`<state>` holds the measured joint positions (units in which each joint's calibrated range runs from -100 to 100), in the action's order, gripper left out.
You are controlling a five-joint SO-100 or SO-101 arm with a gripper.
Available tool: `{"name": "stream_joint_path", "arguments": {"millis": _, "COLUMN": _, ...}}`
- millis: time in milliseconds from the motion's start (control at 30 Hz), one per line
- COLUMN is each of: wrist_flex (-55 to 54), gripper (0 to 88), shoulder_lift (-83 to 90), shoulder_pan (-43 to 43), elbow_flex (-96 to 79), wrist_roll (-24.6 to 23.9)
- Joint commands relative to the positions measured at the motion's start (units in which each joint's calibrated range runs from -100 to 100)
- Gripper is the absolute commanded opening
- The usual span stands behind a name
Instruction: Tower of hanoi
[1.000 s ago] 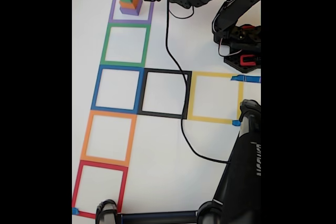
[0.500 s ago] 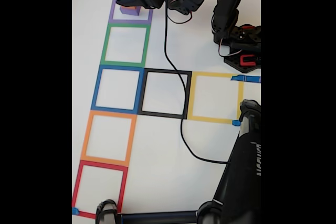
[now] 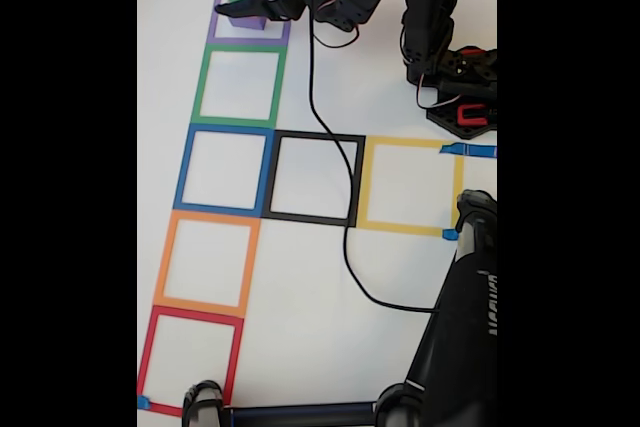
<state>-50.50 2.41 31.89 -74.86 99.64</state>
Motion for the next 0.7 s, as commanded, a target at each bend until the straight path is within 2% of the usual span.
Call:
{"name": "stream_joint_path", "arguments": {"millis": 0, "wrist_flex": -1.2, "gripper": 28.0, "shoulder_lift": 0.1, "shoulder_pan": -0.3, "elbow_flex": 2.1, "wrist_roll": 0.4}}
{"name": "stream_joint_path", "arguments": {"millis": 433, "wrist_flex": -2.9, "gripper": 24.8, "shoulder_lift": -2.3, "shoulder_pan": -0.5, "elbow_flex": 2.2, "wrist_roll": 0.4}}
{"name": "stream_joint_path", "arguments": {"millis": 667, "wrist_flex": -2.9, "gripper": 16.3, "shoulder_lift": -2.4, "shoulder_pan": -0.9, "elbow_flex": 1.9, "wrist_roll": 0.4}}
